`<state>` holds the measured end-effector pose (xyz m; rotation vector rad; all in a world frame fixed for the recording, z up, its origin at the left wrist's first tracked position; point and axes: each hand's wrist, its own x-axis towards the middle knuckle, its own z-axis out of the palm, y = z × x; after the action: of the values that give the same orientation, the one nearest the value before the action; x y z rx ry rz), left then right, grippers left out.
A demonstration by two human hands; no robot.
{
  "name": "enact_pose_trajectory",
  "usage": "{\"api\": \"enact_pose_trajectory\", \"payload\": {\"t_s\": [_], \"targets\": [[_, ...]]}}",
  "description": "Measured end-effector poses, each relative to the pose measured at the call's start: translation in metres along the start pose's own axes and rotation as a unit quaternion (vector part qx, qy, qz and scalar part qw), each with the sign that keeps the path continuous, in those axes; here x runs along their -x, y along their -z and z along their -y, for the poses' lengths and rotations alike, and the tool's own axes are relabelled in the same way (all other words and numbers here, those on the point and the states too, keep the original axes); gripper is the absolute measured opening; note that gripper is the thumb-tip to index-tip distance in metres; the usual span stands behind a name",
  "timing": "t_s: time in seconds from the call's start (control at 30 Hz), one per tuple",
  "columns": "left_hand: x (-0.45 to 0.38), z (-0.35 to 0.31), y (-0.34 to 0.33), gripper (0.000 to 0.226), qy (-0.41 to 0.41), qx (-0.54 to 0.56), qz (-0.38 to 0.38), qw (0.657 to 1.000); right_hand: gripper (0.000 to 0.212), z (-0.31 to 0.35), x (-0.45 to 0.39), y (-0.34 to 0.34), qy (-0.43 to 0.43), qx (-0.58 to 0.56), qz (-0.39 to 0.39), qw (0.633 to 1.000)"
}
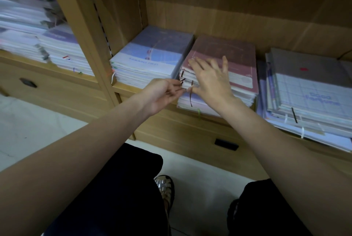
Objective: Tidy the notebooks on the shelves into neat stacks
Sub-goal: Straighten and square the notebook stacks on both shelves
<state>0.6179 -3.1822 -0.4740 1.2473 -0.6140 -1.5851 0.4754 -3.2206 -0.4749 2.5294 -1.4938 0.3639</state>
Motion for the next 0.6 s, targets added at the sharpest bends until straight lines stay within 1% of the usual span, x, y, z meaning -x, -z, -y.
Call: {"api": "enact_pose_trajectory", "payload": {"t_s": [0.03, 0.1, 0.17, 0.27, 0.33, 0.5, 0.57, 0.6], "targets": [[0.0, -0.001, -0.001, 0.045, -0.008, 0.001, -0.012, 1.0, 0.081, 0.002, -0.001, -0.002, -0.002, -0.006, 0.007, 1.0], [-0.001, -0.001, -0.004, 0.039, -0.021, 0.004, -0.033, 0.999, 0.095, 0.003, -0.001, -0.004, -0.003, -0.006, 0.033, 0.999], [-0.002, -0.002, -0.007, 0.031, -0.033, 0.022, -0.046, 0.998, 0.106, -0.001, 0.002, -0.004, 0.002, 0.03, 0.04, 0.999], [-0.005, -0.005, -0.01, 0.029, -0.047, 0.067, -0.05, 0.995, 0.108, -0.012, 0.012, -0.006, 0.007, 0.104, -0.014, 0.994], [-0.006, -0.007, -0.01, 0.031, -0.054, 0.09, -0.05, 0.993, 0.112, -0.021, 0.02, -0.007, 0.001, 0.129, -0.043, 0.991], [-0.007, -0.007, -0.014, 0.033, -0.054, 0.09, -0.064, 0.992, 0.113, -0.065, 0.057, -0.011, -0.039, 0.181, -0.051, 0.982], [-0.006, -0.006, -0.018, 0.033, -0.058, 0.09, -0.08, 0.991, 0.109, -0.078, 0.068, -0.013, -0.049, 0.176, -0.053, 0.982], [-0.007, -0.004, -0.018, 0.033, -0.063, 0.072, -0.092, 0.991, 0.103, -0.082, 0.072, -0.013, -0.047, 0.169, -0.056, 0.983]]}}
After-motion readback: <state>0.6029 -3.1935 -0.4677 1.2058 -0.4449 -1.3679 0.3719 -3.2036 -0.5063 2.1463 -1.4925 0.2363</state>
